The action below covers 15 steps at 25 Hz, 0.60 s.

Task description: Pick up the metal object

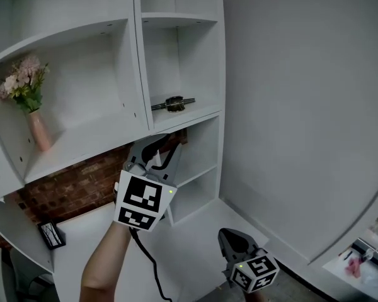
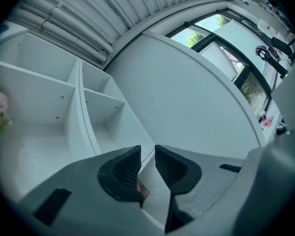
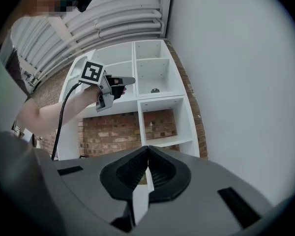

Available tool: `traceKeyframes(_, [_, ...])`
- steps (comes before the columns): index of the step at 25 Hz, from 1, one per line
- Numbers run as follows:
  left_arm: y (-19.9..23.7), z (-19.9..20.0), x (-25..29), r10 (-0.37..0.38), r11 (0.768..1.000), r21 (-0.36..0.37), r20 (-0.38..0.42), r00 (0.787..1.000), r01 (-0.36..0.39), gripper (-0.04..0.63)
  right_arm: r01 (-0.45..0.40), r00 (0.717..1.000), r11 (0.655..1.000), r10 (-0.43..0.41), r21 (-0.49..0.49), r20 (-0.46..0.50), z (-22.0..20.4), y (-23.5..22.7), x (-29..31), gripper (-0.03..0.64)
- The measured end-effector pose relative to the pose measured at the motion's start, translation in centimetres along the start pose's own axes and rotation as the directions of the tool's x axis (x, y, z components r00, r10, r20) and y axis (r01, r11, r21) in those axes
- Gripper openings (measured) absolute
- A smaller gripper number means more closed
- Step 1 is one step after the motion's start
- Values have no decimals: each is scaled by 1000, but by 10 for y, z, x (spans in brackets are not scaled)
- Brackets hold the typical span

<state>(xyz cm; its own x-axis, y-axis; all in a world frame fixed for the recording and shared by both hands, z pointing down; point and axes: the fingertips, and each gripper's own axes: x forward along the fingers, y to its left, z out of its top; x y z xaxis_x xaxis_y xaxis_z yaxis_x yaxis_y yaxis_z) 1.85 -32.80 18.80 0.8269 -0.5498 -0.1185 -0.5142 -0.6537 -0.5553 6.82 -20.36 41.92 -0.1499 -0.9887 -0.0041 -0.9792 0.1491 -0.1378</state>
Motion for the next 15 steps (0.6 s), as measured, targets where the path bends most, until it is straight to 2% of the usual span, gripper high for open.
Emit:
traceKeyframes(8, [19, -12, 48, 30, 992, 122, -83, 996, -19, 94, -106, 992, 994, 107, -9, 70, 38, -9, 53, 5])
traceKeyframes(15, [36, -14, 83, 99, 964, 261, -169, 981, -52, 103, -202, 975, 979, 203, -23, 92, 64, -33, 90, 6])
